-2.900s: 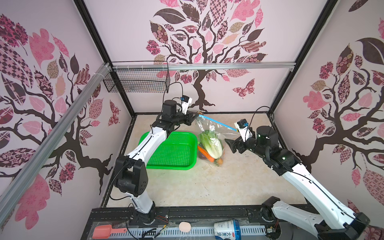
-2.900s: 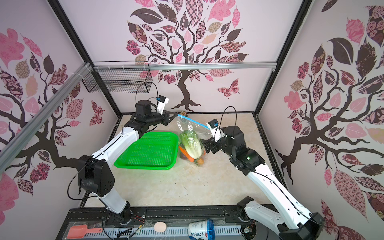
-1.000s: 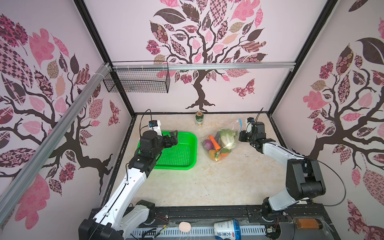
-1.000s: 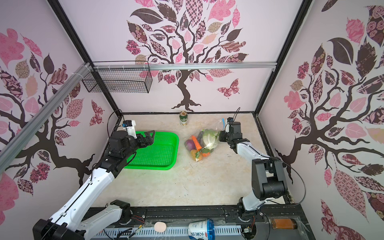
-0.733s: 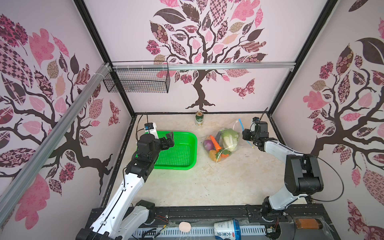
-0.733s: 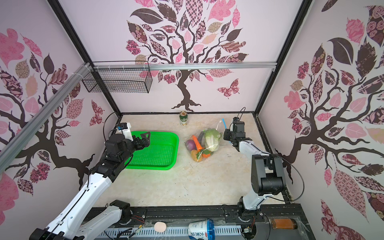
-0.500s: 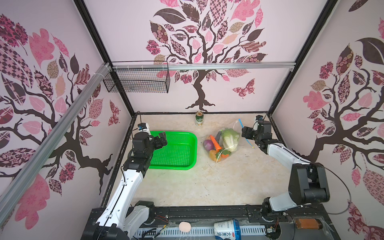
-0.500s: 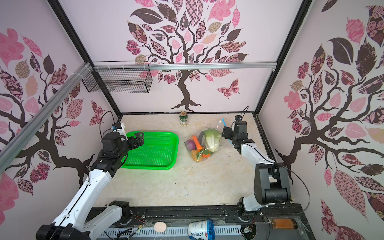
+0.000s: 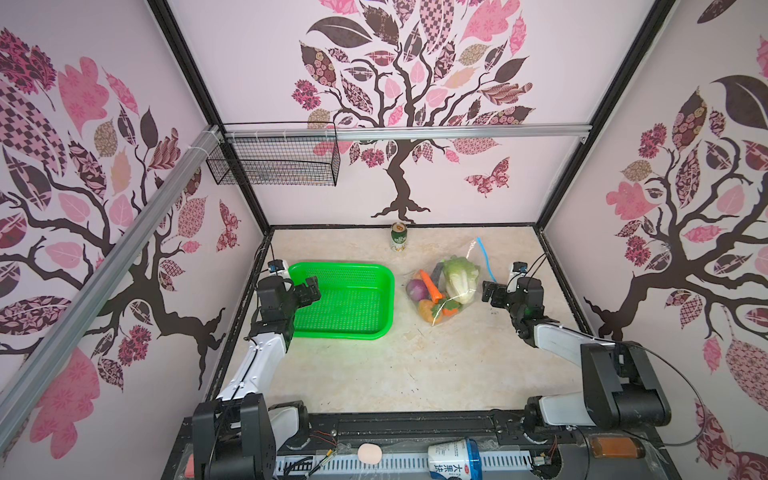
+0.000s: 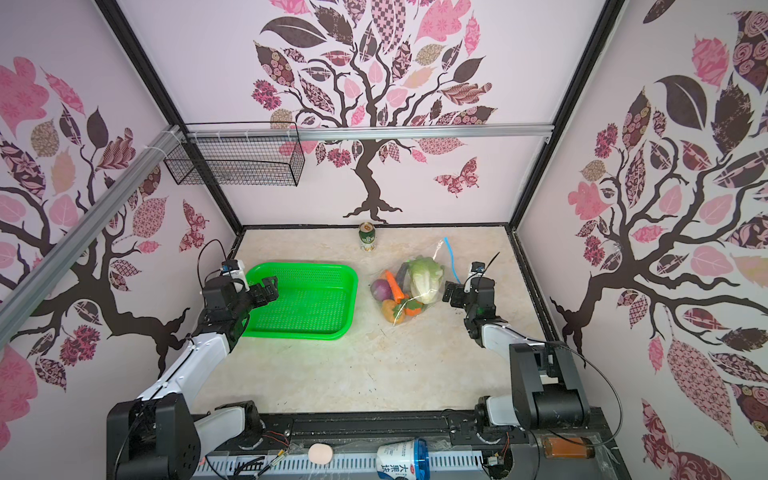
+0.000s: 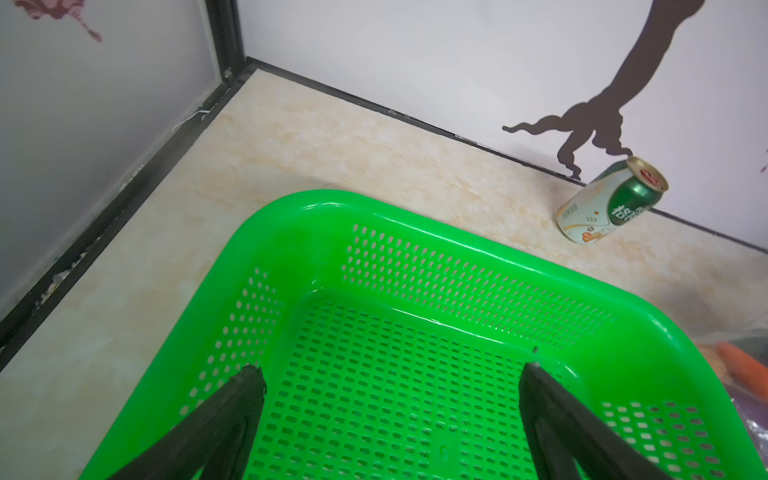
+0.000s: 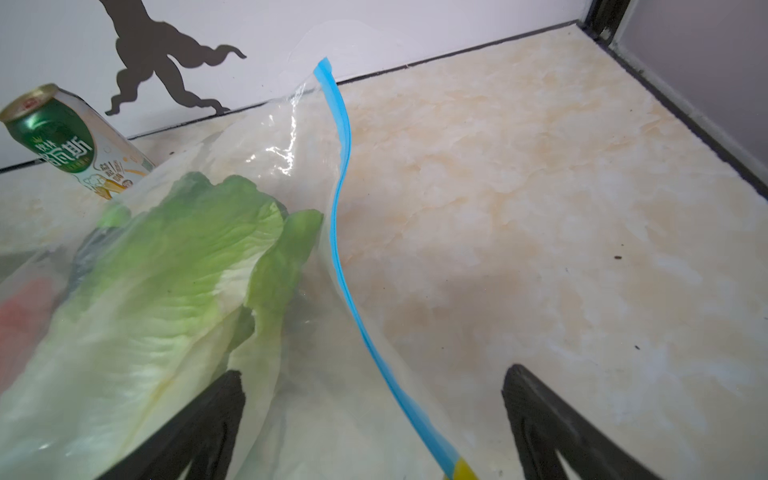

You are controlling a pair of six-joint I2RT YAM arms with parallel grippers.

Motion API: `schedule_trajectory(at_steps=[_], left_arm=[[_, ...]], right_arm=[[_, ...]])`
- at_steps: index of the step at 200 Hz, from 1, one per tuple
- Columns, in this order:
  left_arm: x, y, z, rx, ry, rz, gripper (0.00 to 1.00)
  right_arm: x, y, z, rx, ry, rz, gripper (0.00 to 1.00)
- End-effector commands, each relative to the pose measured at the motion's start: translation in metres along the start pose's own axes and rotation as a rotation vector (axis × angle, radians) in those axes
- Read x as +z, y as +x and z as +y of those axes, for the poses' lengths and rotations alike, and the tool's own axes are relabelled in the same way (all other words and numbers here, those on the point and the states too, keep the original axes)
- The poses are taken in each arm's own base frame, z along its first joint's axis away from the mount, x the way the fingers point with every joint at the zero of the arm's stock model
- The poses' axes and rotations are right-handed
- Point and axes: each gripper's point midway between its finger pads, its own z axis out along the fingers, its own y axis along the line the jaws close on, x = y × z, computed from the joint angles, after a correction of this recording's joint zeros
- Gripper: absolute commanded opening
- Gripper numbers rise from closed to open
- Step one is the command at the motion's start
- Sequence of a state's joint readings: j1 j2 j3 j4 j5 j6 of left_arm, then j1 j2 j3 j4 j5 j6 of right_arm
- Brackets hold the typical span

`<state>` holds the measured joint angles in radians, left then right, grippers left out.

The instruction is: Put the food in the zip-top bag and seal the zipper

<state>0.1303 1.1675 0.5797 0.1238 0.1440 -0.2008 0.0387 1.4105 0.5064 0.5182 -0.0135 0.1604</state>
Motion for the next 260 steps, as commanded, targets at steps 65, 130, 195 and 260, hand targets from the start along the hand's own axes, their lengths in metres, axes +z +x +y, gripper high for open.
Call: schedule_trajectory(at_steps=[65, 130, 195, 260], left_arm=[[0.038, 0.027, 0.012, 0.249, 0.004, -0.044, 0.98], [0.051, 0.028, -0.001, 0.191, 0.062, -0.109, 0.99], [0.049, 0.039, 0.002, 0.221, -0.007, -0.215, 0.99], [0.052, 0.044, 0.001, 0.242, -0.036, -0.157, 0.99]], right_arm=[[-0.003, -0.042, -0.001, -0.14, 0.029, -0.173, 1.0], [0.006, -0.01, -0.008, -0.138, 0.024, -0.201, 0.99], [-0.01, -0.004, -0.019, -0.106, 0.068, -0.287, 1.0], [-0.011, -0.004, -0.019, -0.107, 0.069, -0.291, 1.0]])
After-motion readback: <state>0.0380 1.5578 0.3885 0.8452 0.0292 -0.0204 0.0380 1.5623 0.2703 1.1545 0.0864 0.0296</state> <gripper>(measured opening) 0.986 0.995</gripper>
